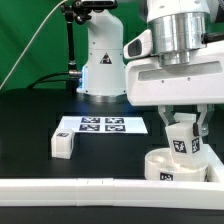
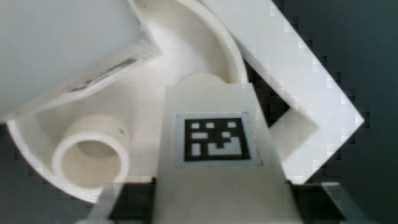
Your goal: Assemble stool
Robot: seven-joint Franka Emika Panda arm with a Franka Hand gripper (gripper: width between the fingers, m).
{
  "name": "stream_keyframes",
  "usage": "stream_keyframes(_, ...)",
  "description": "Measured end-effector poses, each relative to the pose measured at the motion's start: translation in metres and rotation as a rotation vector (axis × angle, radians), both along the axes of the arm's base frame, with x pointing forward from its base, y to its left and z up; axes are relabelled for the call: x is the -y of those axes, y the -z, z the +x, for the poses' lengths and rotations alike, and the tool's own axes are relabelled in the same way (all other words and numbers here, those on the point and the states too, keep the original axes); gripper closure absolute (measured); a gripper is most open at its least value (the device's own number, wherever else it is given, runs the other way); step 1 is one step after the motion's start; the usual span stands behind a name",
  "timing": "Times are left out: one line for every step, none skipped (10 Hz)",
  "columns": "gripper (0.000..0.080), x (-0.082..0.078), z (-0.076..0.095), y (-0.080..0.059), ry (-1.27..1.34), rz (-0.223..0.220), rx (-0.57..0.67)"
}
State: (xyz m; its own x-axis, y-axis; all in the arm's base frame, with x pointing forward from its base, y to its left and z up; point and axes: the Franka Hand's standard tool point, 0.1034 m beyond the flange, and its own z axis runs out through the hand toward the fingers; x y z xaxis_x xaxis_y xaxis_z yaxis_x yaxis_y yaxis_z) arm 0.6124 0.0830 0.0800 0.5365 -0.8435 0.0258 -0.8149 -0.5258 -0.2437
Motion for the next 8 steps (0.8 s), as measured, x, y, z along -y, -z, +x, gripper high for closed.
stream_keyframes(0.0461,0.0012,0.0004,-0.0005,0.098,0.031,-0.002)
stream_keyframes(0.0461,0.0022,0.0005,-0.0011,0.161,0.053,-0.007)
stream_keyframes(0.0461,-0.0001,-0.0007,-0.0022,0.294,0.089,-0.030)
stream_keyframes(0.0461,-0.0040,-0.0017,-0.0029,0.418,0.127,-0.049)
stream_keyframes(0.0461,-0.0030,-0.0018,-0.0022,0.509,0.164,-0.055)
stream_keyframes(0.0461,-0.0027,-0.0018,-0.0007,0.613,0.203,-0.066)
stream_keyframes(0.0461,-0.0031,-0.0013,0.0007,0.682,0.228,-0.076)
stream_keyframes(0.0461,-0.0042,-0.0012,0.0009,0.775,0.255,-0.090)
